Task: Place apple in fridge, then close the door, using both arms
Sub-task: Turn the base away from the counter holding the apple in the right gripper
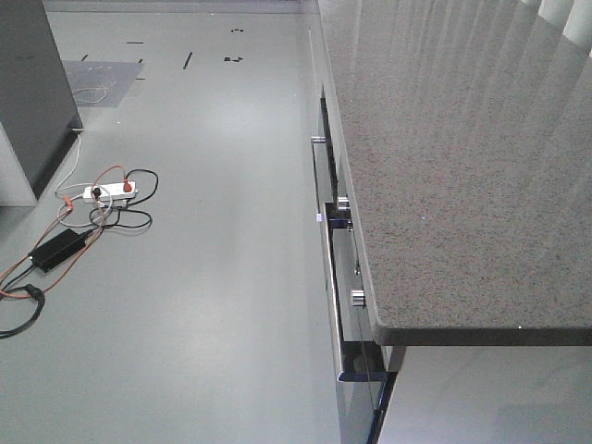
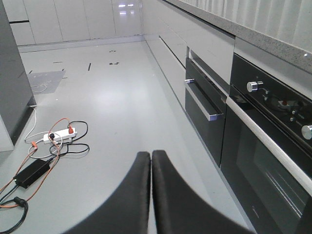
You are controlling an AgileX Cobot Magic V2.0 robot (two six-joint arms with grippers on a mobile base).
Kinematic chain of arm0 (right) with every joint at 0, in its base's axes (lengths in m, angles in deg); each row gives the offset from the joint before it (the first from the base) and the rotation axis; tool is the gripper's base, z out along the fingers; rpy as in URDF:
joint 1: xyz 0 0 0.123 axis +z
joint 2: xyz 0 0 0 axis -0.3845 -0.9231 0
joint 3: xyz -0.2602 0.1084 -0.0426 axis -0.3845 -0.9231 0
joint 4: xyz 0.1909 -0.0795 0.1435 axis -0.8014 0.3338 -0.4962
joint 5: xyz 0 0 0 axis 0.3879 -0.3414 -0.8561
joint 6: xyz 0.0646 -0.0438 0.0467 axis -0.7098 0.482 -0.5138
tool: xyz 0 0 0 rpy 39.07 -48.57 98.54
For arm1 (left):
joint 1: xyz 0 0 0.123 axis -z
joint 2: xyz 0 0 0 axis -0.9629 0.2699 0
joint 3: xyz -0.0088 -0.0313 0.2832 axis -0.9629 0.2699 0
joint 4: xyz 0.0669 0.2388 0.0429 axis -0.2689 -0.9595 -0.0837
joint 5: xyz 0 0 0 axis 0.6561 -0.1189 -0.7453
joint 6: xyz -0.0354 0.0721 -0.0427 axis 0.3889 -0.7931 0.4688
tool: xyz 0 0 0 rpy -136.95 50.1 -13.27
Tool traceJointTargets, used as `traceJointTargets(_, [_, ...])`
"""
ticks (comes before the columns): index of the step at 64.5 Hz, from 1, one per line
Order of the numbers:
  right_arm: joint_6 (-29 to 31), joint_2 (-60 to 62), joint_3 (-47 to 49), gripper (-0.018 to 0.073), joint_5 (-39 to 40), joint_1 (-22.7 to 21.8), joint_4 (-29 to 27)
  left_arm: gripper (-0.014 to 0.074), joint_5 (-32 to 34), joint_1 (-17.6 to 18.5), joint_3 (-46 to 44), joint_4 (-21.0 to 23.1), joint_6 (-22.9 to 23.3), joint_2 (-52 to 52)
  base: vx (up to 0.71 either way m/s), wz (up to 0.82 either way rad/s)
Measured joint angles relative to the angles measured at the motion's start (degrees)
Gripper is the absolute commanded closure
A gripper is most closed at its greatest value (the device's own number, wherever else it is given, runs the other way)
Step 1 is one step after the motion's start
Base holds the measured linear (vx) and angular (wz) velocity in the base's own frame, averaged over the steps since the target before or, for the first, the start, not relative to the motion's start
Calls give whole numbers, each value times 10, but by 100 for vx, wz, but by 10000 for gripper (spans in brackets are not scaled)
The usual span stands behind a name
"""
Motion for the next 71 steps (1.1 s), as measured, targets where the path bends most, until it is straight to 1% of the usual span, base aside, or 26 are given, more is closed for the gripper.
traceJointTargets(33, [0,0,0,459,0,0,1,601,0,0,0,0,0,0,-1,17])
traceJointTargets(71, [0,0,0,459,0,0,0,601,0,0,0,0,0,0,0,48])
